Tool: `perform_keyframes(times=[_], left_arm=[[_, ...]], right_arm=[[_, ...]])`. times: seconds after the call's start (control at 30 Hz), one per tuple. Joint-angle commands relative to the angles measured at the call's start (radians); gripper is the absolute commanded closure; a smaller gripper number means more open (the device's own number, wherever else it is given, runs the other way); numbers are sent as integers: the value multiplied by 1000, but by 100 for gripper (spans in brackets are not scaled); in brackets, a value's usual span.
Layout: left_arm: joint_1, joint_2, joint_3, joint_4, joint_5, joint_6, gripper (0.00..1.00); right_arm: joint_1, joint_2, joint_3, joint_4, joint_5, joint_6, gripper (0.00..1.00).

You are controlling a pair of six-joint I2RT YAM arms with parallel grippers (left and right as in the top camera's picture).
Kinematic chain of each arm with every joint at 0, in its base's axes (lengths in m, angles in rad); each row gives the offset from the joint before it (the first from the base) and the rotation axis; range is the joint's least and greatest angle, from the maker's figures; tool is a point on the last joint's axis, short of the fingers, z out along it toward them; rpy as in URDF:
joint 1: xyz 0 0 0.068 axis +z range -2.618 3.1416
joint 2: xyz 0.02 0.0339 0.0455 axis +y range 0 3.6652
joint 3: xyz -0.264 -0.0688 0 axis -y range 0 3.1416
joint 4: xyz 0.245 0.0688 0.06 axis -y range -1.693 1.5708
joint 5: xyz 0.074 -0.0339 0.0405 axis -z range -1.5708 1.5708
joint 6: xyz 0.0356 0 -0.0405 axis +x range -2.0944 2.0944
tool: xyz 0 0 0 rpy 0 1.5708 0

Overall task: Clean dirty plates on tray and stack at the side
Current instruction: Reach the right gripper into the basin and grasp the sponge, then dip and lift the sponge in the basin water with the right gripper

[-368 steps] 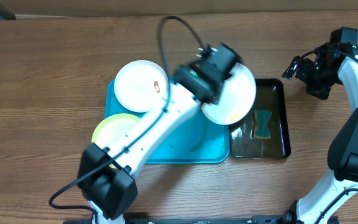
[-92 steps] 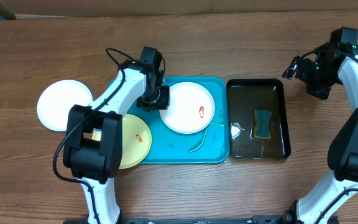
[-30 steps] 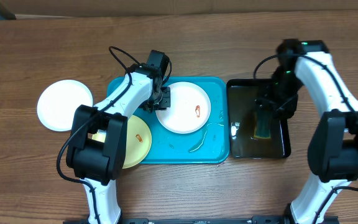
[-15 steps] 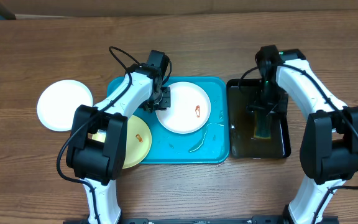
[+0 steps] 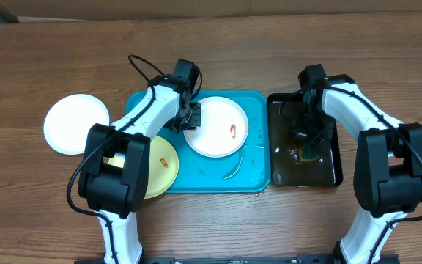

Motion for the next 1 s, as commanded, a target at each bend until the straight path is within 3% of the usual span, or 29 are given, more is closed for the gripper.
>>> perform_keyframes(times=[0.0, 0.03, 0.07, 0.5, 0.57, 0.6, 0.63, 0.77, 0.87, 0.9, 0.97], left_arm=[[0, 10, -16, 0, 5, -5, 69], [0, 10, -16, 0, 5, -6, 69], [0, 10, -16, 0, 6, -6, 69], [0, 10, -16, -4, 5, -5, 69], [0, 10, -16, -4, 5, -5, 69], [0, 10, -16, -4, 5, -5, 69], [0, 10, -16, -5, 5, -5, 69], [0, 10, -16, -6, 5, -5, 69], [0, 10, -16, -7, 5, -5, 69], [0, 10, -16, -7, 5, -5, 68], [0, 10, -16, -7, 5, -5, 68]], right_arm=[[1, -26, -2, 3, -35, 1, 85], [1, -26, -2, -2, -50, 1, 60], [1, -26, 1, -8, -65, 0, 50], [0, -26, 35, -225, -96, -25, 44], [0, -26, 35, -228, -85, -25, 40], [0, -26, 35, -233, -86, -25, 25], [0, -26, 34, -242, -86, -25, 19], [2, -26, 25, -264, -90, -23, 18], [2, -26, 5, -253, -90, -21, 28], [2, -26, 2, -254, -90, -21, 47], [2, -26, 2, -258, -94, -21, 66]])
